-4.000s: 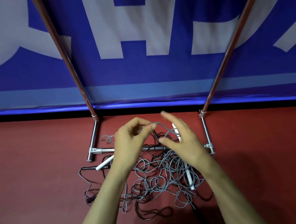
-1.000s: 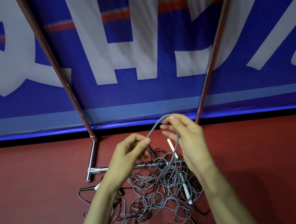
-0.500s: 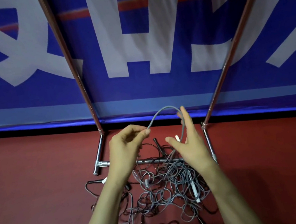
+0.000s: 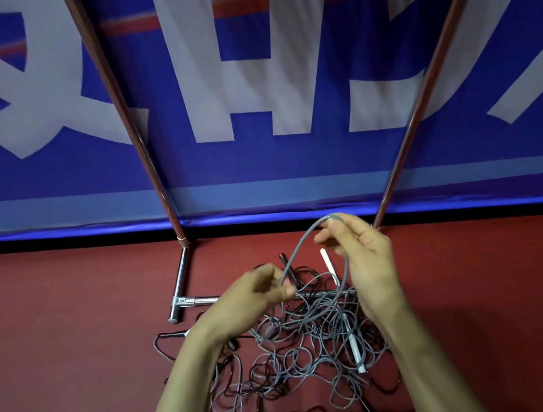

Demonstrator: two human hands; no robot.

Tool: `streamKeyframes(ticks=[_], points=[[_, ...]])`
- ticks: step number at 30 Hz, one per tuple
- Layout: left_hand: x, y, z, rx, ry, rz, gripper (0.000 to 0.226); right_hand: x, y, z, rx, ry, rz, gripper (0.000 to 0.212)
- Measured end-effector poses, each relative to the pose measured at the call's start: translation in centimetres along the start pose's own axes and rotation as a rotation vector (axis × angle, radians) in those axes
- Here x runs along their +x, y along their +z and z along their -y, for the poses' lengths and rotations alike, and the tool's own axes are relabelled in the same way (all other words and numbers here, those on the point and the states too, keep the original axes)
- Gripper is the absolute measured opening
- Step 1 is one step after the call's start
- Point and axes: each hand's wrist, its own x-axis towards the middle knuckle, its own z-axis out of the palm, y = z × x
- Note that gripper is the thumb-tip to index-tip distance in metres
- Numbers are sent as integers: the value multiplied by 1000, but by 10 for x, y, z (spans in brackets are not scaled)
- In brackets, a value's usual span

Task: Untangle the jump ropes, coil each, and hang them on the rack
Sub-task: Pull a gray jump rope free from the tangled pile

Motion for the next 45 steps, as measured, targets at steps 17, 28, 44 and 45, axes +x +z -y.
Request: streamKeyframes(ticks=[17,28,44,45], points=[[-3,-1,-14,-118,189,-266,22,0,-1,-3,-96,-7,196,25],[-1,-2,-4,3,146,-557,8,5,-16,-32,-531,277,138,62],[9,11,15,339,27,-405,27,2,-7,-6,-57,74,223,32],[9,10,14,254,13,-448,28,3,-8,-5,-53,82,210,32]])
